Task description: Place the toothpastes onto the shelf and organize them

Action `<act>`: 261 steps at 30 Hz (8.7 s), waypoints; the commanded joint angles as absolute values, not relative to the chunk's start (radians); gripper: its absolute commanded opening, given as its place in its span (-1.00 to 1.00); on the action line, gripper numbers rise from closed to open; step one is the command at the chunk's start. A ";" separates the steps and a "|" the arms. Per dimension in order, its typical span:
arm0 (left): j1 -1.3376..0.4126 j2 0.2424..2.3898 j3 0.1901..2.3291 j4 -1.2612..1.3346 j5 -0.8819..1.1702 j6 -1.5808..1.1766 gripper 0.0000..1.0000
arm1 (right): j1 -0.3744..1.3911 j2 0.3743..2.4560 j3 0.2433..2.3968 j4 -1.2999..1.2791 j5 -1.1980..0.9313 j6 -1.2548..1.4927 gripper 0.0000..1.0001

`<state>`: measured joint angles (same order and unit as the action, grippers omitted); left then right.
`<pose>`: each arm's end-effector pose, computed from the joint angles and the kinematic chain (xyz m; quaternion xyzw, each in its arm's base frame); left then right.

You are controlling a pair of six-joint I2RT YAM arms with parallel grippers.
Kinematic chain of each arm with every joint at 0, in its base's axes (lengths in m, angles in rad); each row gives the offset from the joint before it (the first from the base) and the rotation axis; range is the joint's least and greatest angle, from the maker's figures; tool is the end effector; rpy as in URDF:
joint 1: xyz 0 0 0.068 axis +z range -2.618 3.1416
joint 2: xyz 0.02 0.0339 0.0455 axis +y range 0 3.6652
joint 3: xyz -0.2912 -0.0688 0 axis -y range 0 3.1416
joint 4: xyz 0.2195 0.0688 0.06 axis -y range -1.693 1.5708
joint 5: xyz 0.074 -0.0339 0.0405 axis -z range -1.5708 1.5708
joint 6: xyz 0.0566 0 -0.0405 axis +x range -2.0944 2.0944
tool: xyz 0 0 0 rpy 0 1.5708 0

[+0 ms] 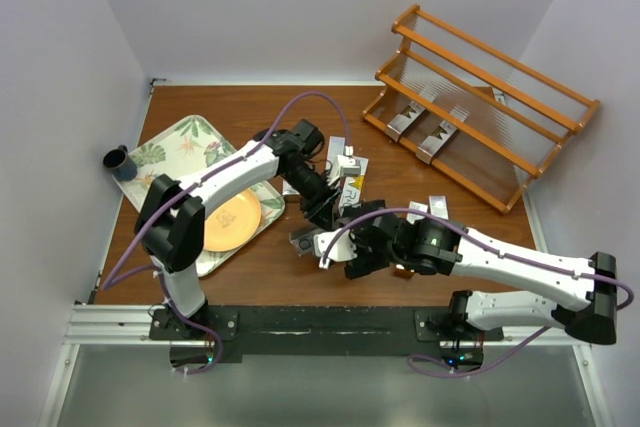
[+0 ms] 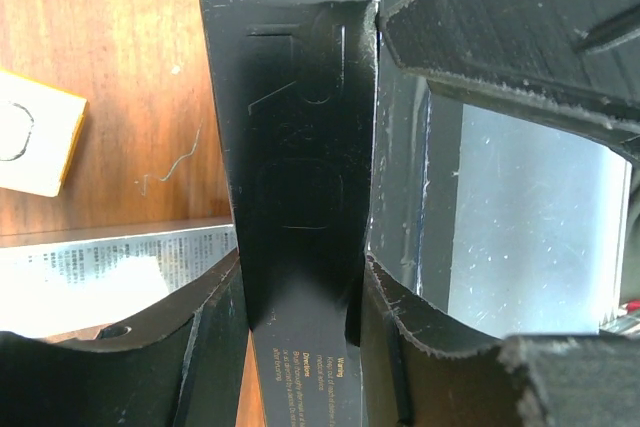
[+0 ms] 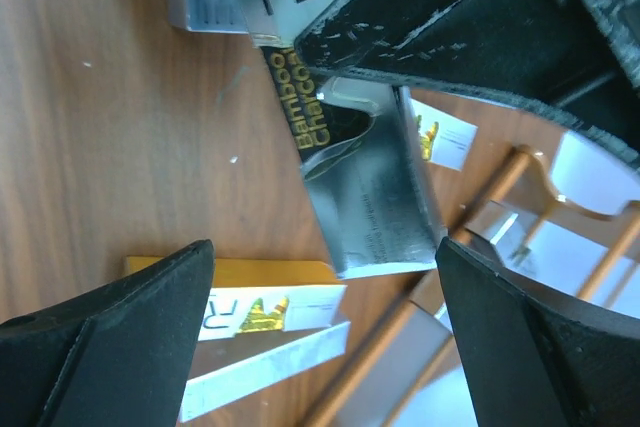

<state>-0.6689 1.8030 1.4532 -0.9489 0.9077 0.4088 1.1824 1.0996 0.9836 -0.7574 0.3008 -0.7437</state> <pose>0.2414 -0.2477 0.2732 0.5080 0.7338 -0.4465 0.0645 0.0894 0.1741 0.3090 -0.7336 0.5726 -0.0639 0.3604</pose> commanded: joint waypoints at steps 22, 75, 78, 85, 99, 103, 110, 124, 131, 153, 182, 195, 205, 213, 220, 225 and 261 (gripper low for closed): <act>-0.729 1.737 1.490 -1.005 0.945 0.498 -0.27 | 1.272 1.243 0.983 -0.738 0.557 -0.868 0.45; -0.540 0.752 0.908 -0.109 -0.482 -0.005 1.00 | 0.744 1.226 1.039 -0.672 0.351 0.111 -0.67; -0.540 0.721 0.868 -0.083 -0.494 -0.005 1.00 | 0.671 1.210 1.009 -0.683 0.354 0.191 -0.67; -0.540 0.660 0.831 -0.064 -0.519 -0.011 1.00 | 0.402 1.180 0.954 -0.710 0.232 0.319 -0.68; -0.546 0.517 0.742 -0.015 -0.494 -0.015 1.00 | 0.140 1.296 0.960 -0.696 0.267 0.426 -0.65; -0.557 0.493 0.732 -0.015 -0.503 -0.011 1.00 | 0.106 1.328 0.963 -0.661 0.310 0.460 -0.64; -0.583 0.474 0.721 0.018 -0.526 -0.005 1.00 | 0.051 1.358 0.960 -0.575 0.360 0.549 -0.60; -0.591 0.472 0.710 0.026 -0.529 -0.005 1.00 | 0.003 1.427 0.973 -0.430 0.479 0.626 -0.40; -0.592 0.471 0.707 0.026 -0.532 0.021 1.00 | -0.048 1.491 1.011 -0.403 0.471 0.609 -0.21; -0.592 0.469 0.696 0.031 -0.526 0.023 1.00 | -0.086 1.552 0.997 -0.322 0.509 0.600 0.19; -0.592 0.476 0.695 0.032 -0.509 0.018 1.00 | -0.084 1.408 0.891 -0.218 0.196 0.528 0.41; -0.592 0.474 0.693 0.032 -0.509 0.020 0.99 | -0.087 1.451 0.868 -0.224 0.184 0.539 0.38; -0.592 0.479 0.696 0.029 -0.505 0.018 1.00 | -0.086 1.327 0.933 -0.354 0.121 0.393 0.43; -0.592 0.477 0.696 0.029 -0.492 0.011 0.99 | -0.084 1.250 0.882 -0.497 0.311 0.295 0.50; -0.592 0.466 0.696 0.026 -0.499 0.011 1.00 | -0.071 1.290 0.881 -0.470 0.407 0.330 0.51; -0.591 0.454 0.689 0.031 -0.503 0.014 1.00 | -0.072 1.353 0.848 -0.371 0.370 0.393 0.47; -0.591 0.459 0.686 0.034 -0.503 0.015 1.00 | -0.072 1.416 0.815 -0.071 0.561 0.535 -0.47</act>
